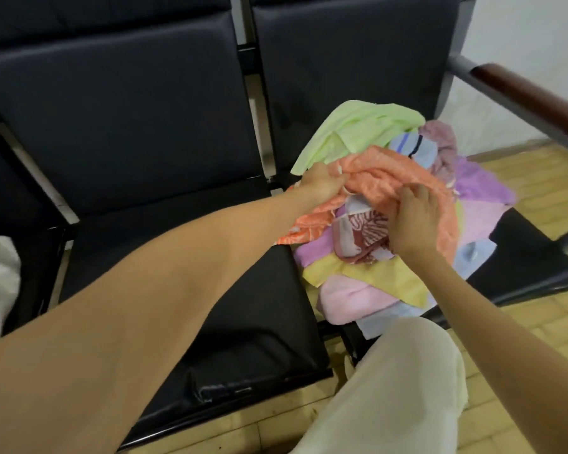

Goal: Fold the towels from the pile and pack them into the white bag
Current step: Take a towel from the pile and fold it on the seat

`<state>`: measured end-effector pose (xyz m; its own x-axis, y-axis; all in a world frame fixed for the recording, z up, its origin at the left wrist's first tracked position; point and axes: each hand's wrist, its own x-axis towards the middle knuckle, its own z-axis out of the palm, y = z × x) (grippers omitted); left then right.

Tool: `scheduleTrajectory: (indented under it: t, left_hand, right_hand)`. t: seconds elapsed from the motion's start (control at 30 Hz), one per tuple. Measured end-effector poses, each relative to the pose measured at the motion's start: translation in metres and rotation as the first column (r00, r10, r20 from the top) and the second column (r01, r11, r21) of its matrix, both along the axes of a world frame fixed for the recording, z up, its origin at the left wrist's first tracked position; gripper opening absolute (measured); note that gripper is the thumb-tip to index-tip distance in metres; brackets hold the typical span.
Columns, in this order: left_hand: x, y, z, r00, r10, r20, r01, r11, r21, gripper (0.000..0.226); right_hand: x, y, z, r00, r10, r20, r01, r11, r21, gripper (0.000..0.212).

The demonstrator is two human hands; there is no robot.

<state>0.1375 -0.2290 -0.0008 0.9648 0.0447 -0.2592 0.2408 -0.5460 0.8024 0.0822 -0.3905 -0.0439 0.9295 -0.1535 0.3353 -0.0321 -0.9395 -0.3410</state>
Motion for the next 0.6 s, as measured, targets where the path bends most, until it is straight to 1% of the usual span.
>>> scheduleTrajectory:
  t: [0.07, 0.1, 0.17, 0.23, 0.27, 0.3, 0.37, 0.43, 0.47, 0.53, 0.57, 0.6]
  left_hand:
    - [0.006, -0.008, -0.008, 0.999, 0.041, -0.019, -0.041, 0.999, 0.001, 0.028]
    - [0.006, -0.010, -0.010, 0.997, 0.071, -0.032, -0.072, 0.997, -0.030, 0.027]
    - [0.001, -0.012, -0.009, 0.986, 0.139, -0.095, -0.155, 0.970, -0.188, 0.019]
    - [-0.003, -0.007, -0.003, 0.962, 0.206, -0.177, -0.262, 0.875, -0.406, 0.004]
    - [-0.004, 0.000, 0.002, 0.951, 0.231, -0.205, -0.304, 0.818, -0.488, 0.003]
    - [-0.004, 0.008, 0.006, 0.942, 0.261, -0.212, -0.335, 0.766, -0.548, 0.009]
    - [-0.006, 0.032, 0.017, 0.913, 0.346, -0.217, -0.401, 0.657, -0.639, 0.023]
    - [-0.012, 0.060, 0.029, 0.872, 0.436, -0.225, -0.463, 0.583, -0.668, 0.027]
    - [-0.016, 0.075, 0.034, 0.855, 0.474, -0.213, -0.480, 0.565, -0.670, 0.025]
    - [-0.029, 0.104, 0.043, 0.827, 0.524, -0.204, -0.511, 0.547, -0.663, 0.022]
    - [-0.037, 0.119, 0.046, 0.816, 0.539, -0.210, -0.530, 0.551, -0.645, 0.022]
    - [-0.044, 0.133, 0.046, 0.807, 0.549, -0.215, -0.550, 0.567, -0.613, 0.022]
  right_hand:
    - [0.000, 0.001, 0.002, 0.999, -0.013, 0.050, 0.011, 0.998, 0.057, 0.024]
    - [-0.002, 0.003, 0.005, 0.996, -0.006, 0.085, -0.002, 0.995, 0.100, 0.023]
    - [-0.009, 0.011, 0.011, 0.985, 0.038, 0.168, -0.074, 0.975, 0.210, 0.017]
    - [-0.018, 0.021, 0.018, 0.970, 0.068, 0.234, -0.138, 0.943, 0.302, 0.014]
    - [-0.022, 0.026, 0.022, 0.965, 0.062, 0.253, -0.151, 0.924, 0.352, 0.016]
    - [-0.025, 0.033, 0.027, 0.966, 0.045, 0.256, -0.150, 0.901, 0.408, 0.018]
    - [-0.026, 0.046, 0.034, 0.973, 0.026, 0.229, -0.145, 0.843, 0.518, 0.024]
    - [-0.023, 0.060, 0.040, 0.983, 0.057, 0.175, -0.153, 0.781, 0.605, 0.036]
    - [-0.022, 0.068, 0.043, 0.985, 0.097, 0.140, -0.165, 0.752, 0.638, 0.036]
    - [-0.023, 0.085, 0.048, 0.976, 0.212, 0.048, -0.189, 0.718, 0.670, 0.017]
    - [-0.026, 0.095, 0.051, 0.959, 0.282, 0.002, -0.211, 0.714, 0.668, 0.012]
    - [-0.029, 0.106, 0.051, 0.932, 0.358, -0.051, -0.237, 0.712, 0.661, 0.012]
